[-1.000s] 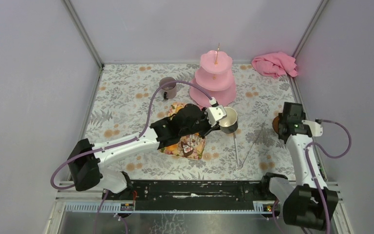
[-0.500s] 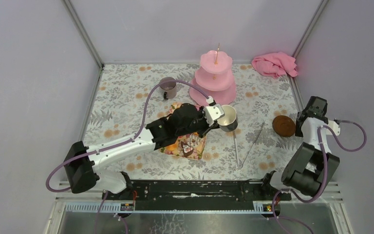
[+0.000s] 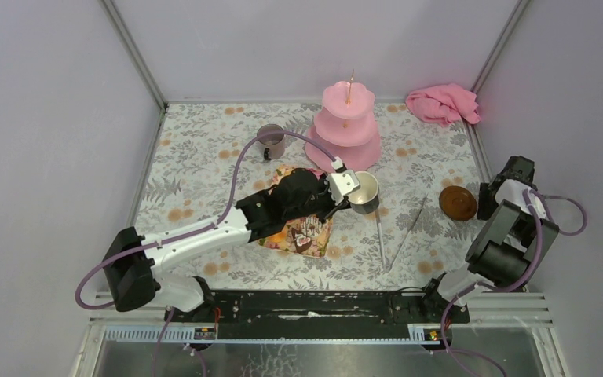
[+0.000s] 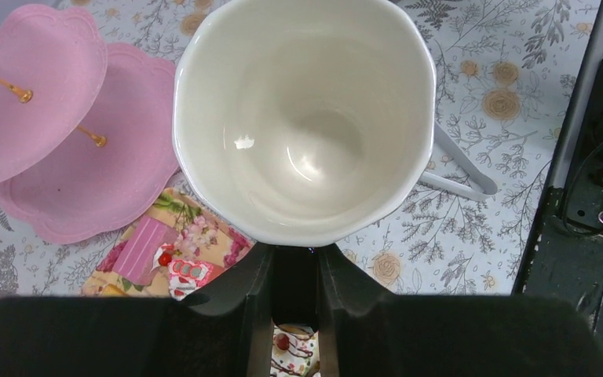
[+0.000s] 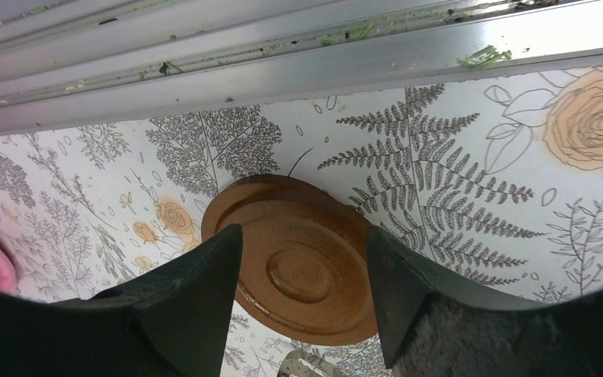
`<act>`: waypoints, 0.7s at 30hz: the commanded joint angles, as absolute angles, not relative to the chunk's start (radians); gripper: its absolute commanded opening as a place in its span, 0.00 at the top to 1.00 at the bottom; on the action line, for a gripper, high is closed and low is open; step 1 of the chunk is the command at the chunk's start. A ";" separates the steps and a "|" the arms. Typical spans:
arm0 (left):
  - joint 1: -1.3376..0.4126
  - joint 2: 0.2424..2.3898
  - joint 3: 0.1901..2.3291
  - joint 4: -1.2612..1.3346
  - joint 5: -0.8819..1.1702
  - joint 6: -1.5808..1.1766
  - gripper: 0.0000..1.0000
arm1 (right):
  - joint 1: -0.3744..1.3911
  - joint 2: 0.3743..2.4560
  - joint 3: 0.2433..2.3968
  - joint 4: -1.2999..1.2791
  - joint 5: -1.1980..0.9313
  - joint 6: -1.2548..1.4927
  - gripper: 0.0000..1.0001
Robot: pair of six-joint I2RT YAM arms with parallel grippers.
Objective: Serve the afternoon tea
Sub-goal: Move the coaster to the center of the board.
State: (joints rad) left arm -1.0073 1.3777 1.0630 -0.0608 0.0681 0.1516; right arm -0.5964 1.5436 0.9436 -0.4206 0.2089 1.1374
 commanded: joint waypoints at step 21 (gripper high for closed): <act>-0.994 1.346 1.078 0.083 0.051 0.158 1.00 | -0.600 1.681 1.008 -0.353 0.024 1.000 0.35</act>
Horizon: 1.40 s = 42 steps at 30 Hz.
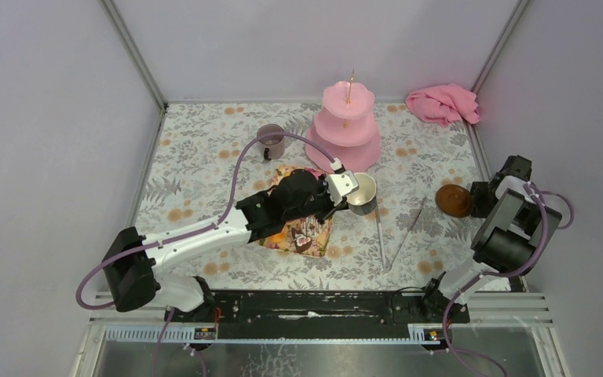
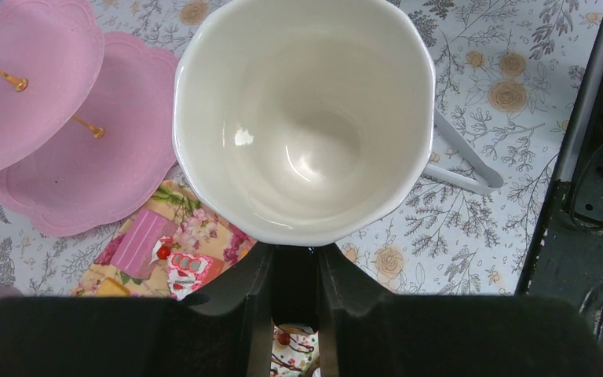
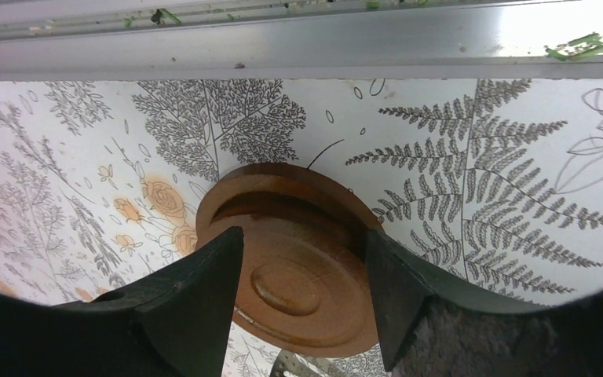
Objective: Serve the afternoon tea
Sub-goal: Move the coaster to the center of the board.
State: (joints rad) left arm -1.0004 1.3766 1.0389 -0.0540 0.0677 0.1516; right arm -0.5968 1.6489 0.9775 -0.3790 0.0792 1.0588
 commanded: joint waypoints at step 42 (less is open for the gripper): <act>-0.945 1.366 1.060 0.124 0.013 0.155 1.00 | -0.222 2.047 1.449 -0.378 0.032 0.933 0.36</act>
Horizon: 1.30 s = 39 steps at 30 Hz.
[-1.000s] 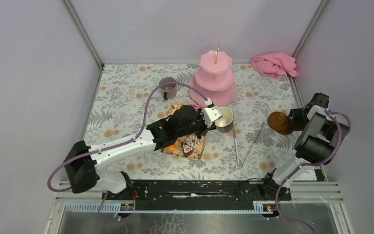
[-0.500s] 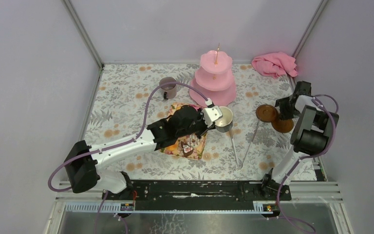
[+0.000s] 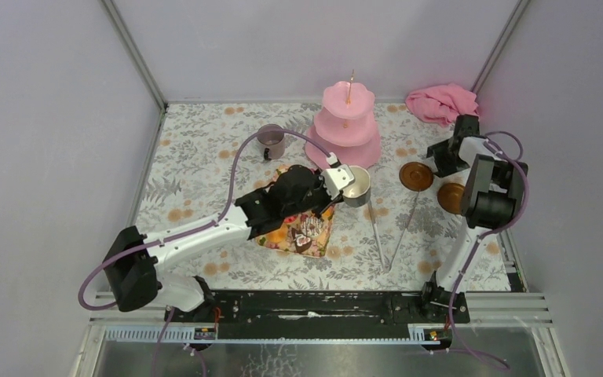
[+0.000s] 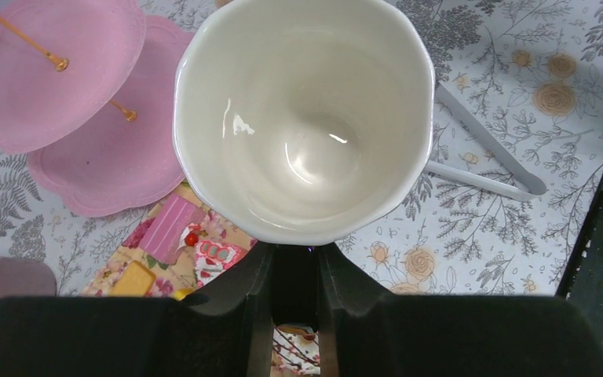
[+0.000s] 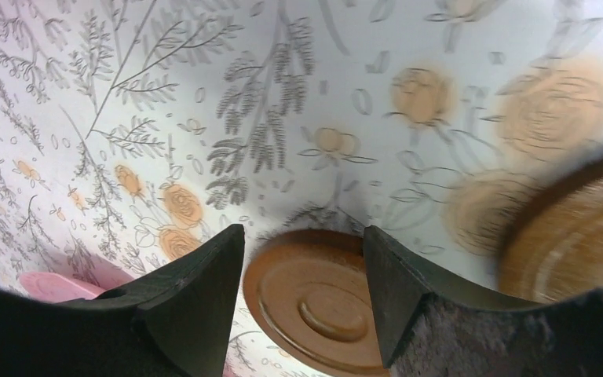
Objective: Serve the afternoon tea
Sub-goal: Move the coaster to the center of the board, then place the cup on the coaster.
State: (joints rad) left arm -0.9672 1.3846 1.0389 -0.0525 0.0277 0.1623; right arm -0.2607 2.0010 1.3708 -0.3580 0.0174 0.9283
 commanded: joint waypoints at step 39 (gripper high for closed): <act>-0.959 2.017 1.839 -0.172 0.082 0.216 1.00 | -0.140 1.211 1.004 -0.245 0.379 1.072 0.32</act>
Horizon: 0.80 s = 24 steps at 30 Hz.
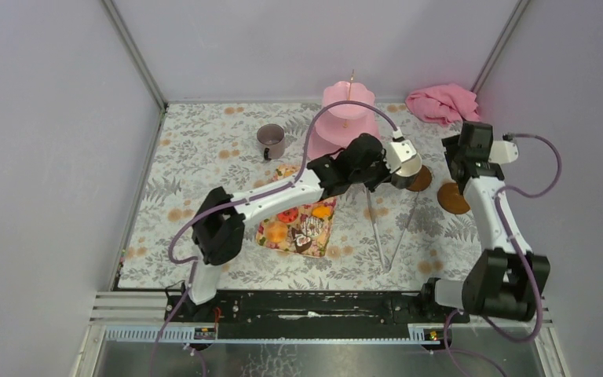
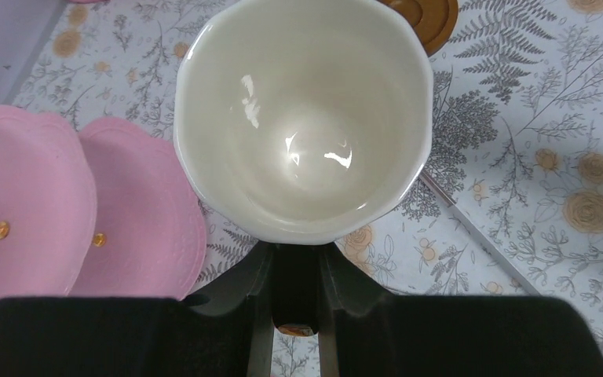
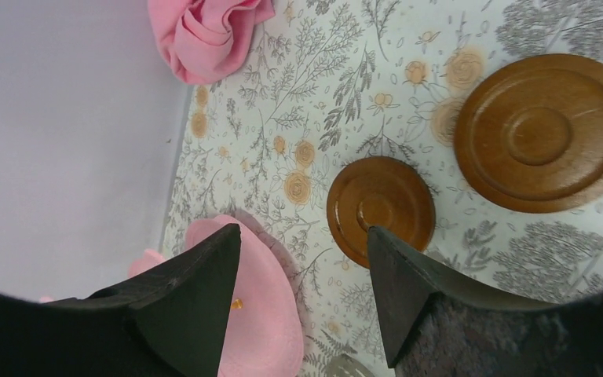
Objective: Serve the afternoon tea
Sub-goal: Place the cup on the coaster.
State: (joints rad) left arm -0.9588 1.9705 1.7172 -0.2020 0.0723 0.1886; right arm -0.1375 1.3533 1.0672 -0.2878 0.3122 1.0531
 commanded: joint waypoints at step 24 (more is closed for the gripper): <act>-0.971 2.141 1.922 -0.071 0.080 0.268 1.00 | -0.118 0.920 0.852 -0.435 0.036 0.898 0.42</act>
State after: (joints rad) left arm -0.9627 2.2093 1.9301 -0.2420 0.0719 0.2428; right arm -0.1314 0.9413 0.8585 -0.4152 0.1081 0.9287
